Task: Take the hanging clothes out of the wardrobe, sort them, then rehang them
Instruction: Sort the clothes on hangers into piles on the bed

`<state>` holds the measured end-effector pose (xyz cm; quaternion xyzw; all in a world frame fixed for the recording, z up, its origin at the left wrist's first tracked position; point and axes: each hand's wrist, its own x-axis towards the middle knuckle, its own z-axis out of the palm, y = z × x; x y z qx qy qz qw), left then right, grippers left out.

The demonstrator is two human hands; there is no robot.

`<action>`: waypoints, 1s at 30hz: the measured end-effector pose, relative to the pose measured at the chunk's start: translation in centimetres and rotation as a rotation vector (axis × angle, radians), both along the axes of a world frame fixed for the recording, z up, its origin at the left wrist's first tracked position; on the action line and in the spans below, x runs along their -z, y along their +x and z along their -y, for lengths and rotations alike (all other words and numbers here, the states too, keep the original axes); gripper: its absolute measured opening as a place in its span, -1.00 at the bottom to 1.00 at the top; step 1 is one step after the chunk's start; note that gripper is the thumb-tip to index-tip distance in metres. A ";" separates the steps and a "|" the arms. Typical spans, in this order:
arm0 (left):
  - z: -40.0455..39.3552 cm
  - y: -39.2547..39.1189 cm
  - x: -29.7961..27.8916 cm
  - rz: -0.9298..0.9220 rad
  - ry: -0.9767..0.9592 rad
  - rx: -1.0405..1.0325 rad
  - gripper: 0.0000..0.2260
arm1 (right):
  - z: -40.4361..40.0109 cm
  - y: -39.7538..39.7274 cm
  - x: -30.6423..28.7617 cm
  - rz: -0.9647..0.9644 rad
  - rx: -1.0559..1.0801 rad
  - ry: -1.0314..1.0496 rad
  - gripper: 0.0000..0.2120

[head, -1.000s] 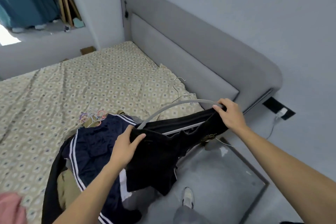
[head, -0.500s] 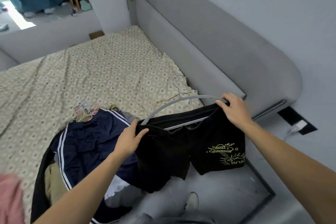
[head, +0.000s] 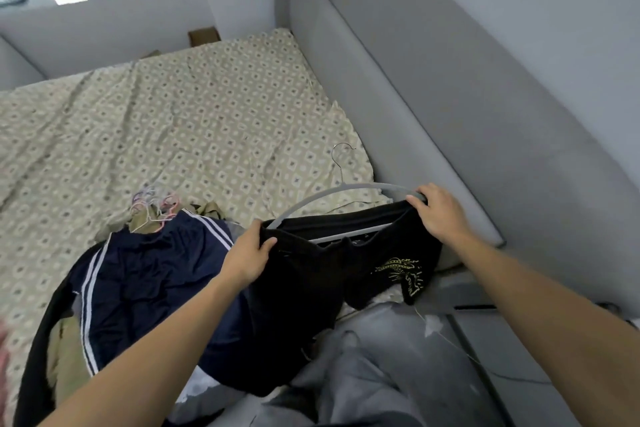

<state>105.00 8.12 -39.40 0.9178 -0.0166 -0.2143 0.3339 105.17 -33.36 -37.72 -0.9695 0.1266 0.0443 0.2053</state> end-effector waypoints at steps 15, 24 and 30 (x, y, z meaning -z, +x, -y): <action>5.1 20.8 14.0 -0.190 0.183 -0.202 -0.77 | 2.2 27.5 16.0 -0.198 -0.301 -0.157 -0.80; 4.4 20.4 15.5 -0.115 0.231 -0.175 -0.59 | -0.7 27.9 19.5 -0.195 -0.362 -0.205 -0.68; 1.7 16.5 11.5 -0.019 0.366 -0.127 -0.52 | -8.3 25.7 16.8 -0.167 -0.539 -0.066 -0.52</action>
